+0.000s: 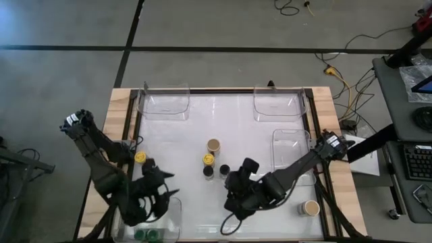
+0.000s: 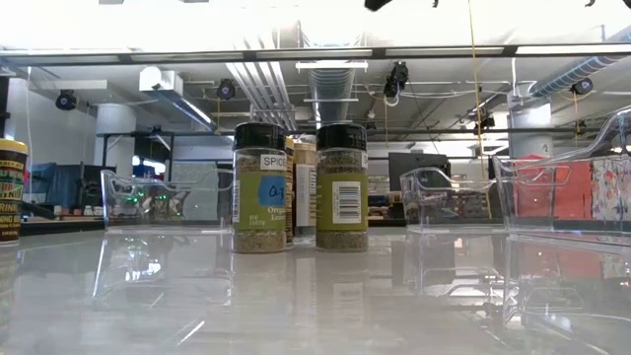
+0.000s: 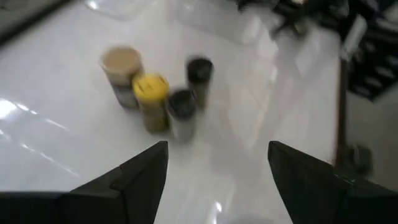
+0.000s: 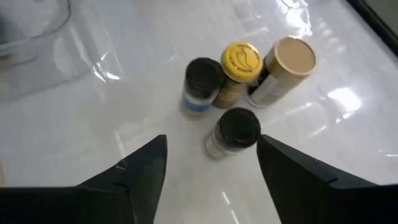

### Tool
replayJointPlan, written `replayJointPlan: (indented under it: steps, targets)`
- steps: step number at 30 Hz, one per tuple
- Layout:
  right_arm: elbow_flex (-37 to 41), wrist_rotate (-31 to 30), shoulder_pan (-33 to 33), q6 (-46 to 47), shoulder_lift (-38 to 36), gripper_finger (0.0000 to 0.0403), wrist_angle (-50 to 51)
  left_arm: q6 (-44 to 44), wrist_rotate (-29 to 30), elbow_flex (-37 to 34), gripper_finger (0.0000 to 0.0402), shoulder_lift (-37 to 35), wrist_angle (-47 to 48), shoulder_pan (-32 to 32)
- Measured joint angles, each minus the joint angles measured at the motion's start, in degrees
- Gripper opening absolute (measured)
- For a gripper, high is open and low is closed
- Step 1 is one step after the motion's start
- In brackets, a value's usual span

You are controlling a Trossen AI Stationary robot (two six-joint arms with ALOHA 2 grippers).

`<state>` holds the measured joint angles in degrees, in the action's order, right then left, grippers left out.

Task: Sort spices by type
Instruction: Put the right black seasoning bottle into the middle transparent bin

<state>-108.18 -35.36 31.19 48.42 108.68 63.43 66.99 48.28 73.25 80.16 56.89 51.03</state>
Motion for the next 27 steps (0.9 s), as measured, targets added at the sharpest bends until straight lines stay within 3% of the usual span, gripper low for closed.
replayJointPlan:
  steps: [6,14,17,21,27]
  targets:
    - [0.7,2.3,-4.2,0.8,0.1,0.0311,-0.9,-4.0,2.2,0.0,0.0261,0.3,-1.5,-5.6]
    - [0.7,17.5,-9.9,-19.4,0.1,0.0360,-1.0,-5.0,2.2,0.0,0.0261,0.3,-1.6,-11.9]
    - [0.8,17.8,-12.5,-22.4,0.1,0.0361,-1.0,-4.9,2.2,0.0,0.0261,0.3,-1.6,-13.3]
    - [0.8,17.3,-14.7,-21.6,0.1,0.0361,-1.1,-5.0,2.2,0.0,0.0261,0.3,-1.0,-14.3]
    - [0.8,18.9,-15.4,-9.9,0.1,0.0361,-0.7,-5.0,0.2,0.0,0.0261,0.2,4.0,-14.5]
